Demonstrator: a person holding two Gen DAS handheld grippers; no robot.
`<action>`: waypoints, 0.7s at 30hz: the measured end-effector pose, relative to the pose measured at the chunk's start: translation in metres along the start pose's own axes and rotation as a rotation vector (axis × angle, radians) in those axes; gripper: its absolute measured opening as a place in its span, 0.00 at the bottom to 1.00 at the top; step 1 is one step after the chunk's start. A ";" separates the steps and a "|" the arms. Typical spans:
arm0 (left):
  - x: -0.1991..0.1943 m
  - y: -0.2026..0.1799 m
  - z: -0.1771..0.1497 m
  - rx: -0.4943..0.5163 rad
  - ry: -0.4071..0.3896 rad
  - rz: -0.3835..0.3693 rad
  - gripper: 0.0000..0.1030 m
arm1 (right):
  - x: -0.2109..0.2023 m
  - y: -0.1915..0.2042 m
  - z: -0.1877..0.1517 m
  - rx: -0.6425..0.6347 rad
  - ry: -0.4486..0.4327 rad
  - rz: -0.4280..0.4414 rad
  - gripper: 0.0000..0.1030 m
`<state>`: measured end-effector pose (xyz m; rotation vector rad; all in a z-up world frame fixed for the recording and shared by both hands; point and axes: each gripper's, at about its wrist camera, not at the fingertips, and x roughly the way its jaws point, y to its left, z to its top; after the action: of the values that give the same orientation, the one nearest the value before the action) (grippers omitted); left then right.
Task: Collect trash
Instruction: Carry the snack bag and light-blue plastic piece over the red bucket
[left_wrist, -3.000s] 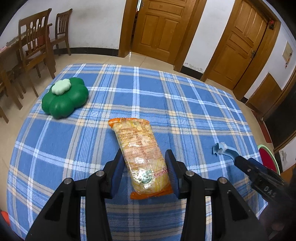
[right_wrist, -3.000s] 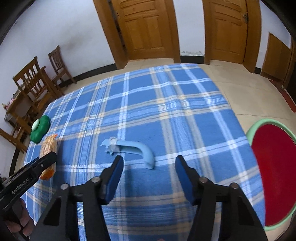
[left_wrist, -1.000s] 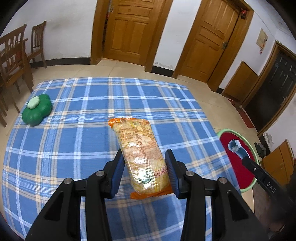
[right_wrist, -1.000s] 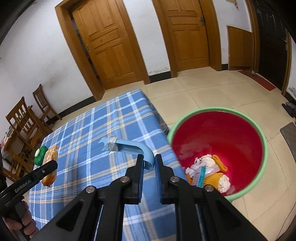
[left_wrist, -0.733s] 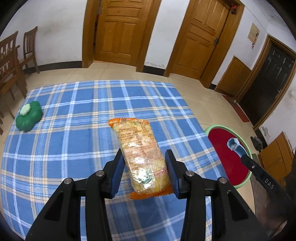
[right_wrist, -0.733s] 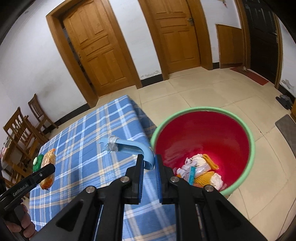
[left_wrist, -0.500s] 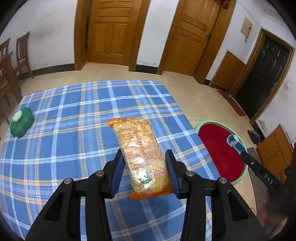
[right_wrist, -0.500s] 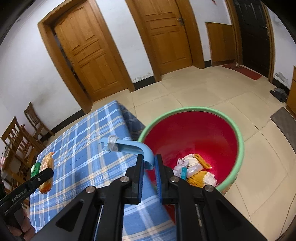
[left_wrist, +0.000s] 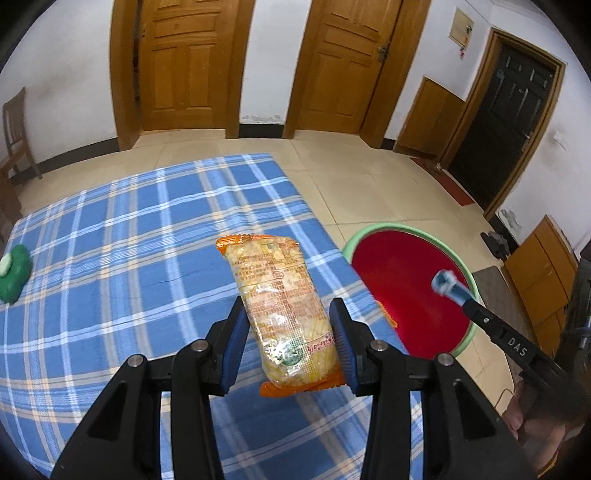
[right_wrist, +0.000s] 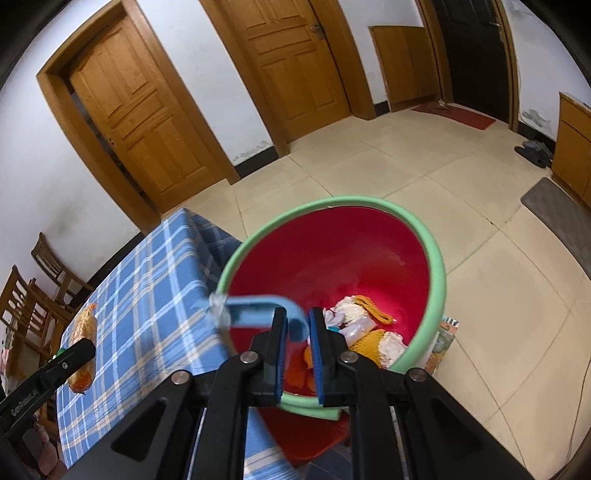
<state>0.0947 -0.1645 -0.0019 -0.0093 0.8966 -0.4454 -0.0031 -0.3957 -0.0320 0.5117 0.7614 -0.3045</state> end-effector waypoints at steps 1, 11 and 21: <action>0.002 -0.004 0.001 0.007 0.005 -0.005 0.43 | 0.001 -0.002 0.000 0.005 0.003 -0.002 0.16; 0.024 -0.032 0.006 0.066 0.033 -0.036 0.43 | 0.013 -0.022 0.003 0.046 0.018 -0.016 0.16; 0.049 -0.057 0.006 0.114 0.069 -0.071 0.43 | 0.018 -0.036 0.005 0.087 0.023 -0.018 0.30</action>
<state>0.1046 -0.2357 -0.0235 0.0789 0.9394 -0.5656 -0.0038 -0.4301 -0.0539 0.5918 0.7780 -0.3505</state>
